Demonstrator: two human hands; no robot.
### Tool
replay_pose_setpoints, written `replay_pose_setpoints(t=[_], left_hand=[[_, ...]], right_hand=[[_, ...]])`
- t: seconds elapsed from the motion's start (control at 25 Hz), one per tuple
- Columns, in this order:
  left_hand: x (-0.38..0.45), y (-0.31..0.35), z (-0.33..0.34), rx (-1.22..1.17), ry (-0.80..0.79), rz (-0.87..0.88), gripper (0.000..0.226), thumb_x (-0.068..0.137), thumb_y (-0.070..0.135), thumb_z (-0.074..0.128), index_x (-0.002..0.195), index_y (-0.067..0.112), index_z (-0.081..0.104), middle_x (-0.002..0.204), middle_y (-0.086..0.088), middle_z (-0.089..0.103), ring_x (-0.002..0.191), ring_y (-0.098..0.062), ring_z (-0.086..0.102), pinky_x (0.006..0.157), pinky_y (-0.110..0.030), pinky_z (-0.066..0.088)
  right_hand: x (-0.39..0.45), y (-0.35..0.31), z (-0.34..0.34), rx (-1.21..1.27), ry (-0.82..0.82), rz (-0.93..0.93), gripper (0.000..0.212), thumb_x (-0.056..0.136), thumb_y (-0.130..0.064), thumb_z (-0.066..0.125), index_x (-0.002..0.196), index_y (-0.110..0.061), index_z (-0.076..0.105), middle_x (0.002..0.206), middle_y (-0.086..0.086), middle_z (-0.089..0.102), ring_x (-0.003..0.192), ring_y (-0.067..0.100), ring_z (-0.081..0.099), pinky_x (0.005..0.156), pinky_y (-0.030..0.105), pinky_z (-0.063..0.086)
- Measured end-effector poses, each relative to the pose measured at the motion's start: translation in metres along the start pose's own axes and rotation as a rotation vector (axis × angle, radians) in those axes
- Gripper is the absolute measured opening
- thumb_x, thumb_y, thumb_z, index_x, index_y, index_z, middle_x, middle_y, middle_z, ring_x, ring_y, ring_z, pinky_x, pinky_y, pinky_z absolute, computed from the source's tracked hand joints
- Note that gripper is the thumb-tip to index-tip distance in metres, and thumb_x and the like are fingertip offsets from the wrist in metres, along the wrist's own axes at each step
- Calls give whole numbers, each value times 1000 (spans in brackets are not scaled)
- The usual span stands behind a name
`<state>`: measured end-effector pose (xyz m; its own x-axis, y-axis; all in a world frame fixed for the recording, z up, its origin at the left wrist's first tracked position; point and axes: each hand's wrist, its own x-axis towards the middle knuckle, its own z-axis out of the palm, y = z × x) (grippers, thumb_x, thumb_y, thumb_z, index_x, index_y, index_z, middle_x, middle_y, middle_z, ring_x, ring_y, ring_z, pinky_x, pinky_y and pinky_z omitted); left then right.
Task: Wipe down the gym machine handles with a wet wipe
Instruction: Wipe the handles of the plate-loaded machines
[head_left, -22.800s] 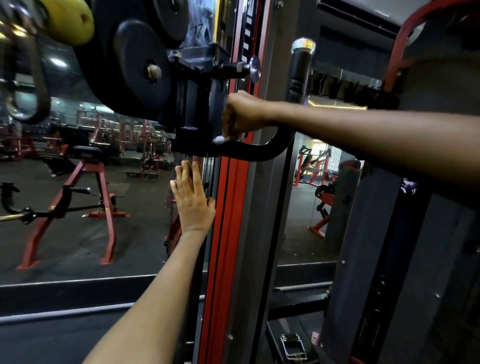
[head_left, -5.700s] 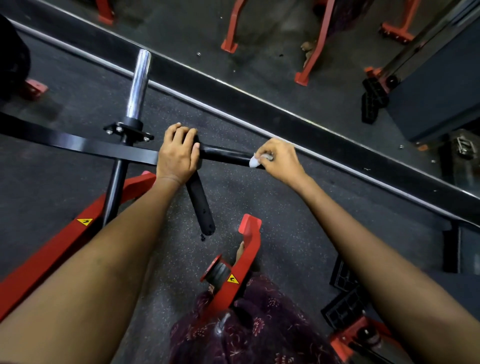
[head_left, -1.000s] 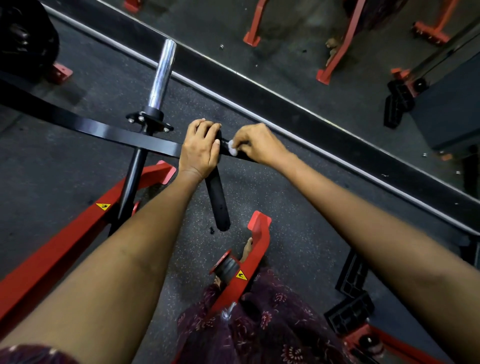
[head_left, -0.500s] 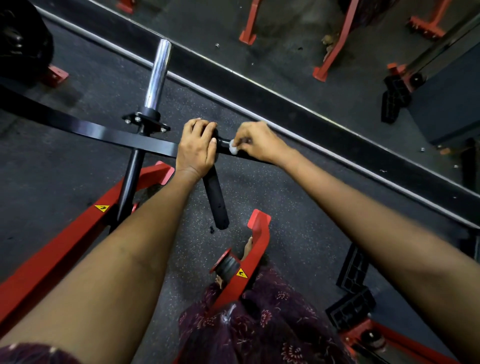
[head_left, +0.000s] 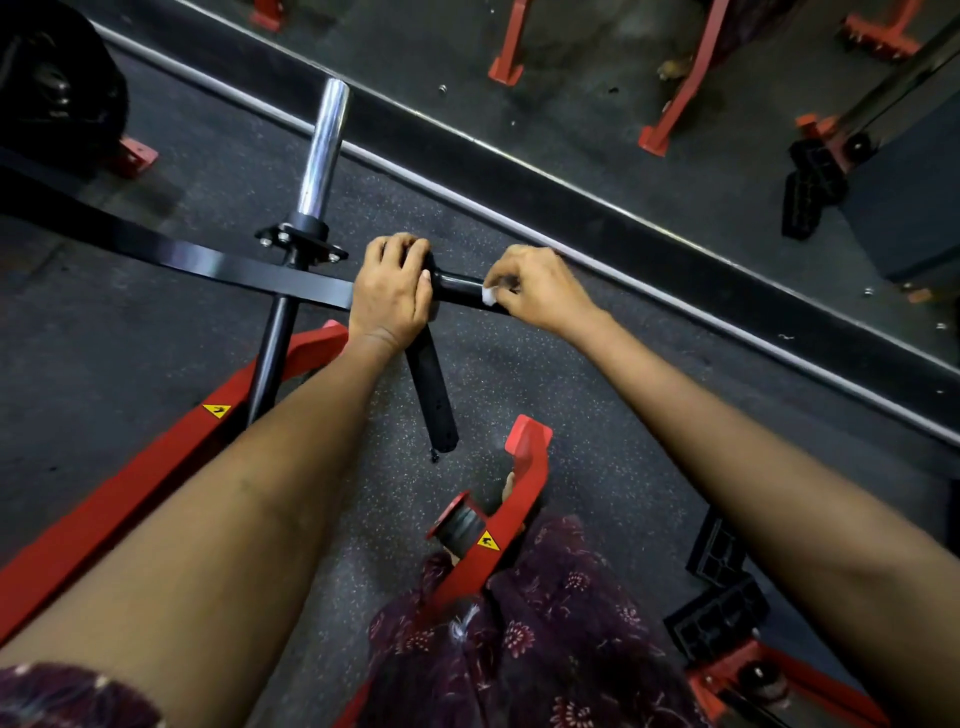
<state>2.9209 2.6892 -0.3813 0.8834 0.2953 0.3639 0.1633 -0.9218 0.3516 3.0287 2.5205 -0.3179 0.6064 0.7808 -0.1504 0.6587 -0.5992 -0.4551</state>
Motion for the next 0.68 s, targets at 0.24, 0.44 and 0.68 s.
replay_pose_setpoints(t=[0.24,0.44,0.68], left_hand=[[1,7,-5,104,-121,-116,45,87,28,33,118,3,53,122,-22,52,97,-38,51,82,-44,45],[1,15,-7,18,-106,-154,48,87,29,30,116,-1,54,116,-23,51,91,-39,49,82,-44,41],[20,33,-10,-269,-14,-569,41,87,31,32,89,2,60,96,-11,58,93,-27,54,83,-36,38]], right_hand=[[-23,31,-29,-82,-108,-6,12,77,-11,70,89,-11,74,87,8,65,82,23,61,71,32,50],[-5,27,-39,102,-108,42,11,79,-9,68,88,-13,74,85,-2,61,79,9,56,73,25,47],[-2,47,-31,112,-181,-153,15,77,-5,67,88,-12,75,88,7,67,81,16,61,72,22,47]])
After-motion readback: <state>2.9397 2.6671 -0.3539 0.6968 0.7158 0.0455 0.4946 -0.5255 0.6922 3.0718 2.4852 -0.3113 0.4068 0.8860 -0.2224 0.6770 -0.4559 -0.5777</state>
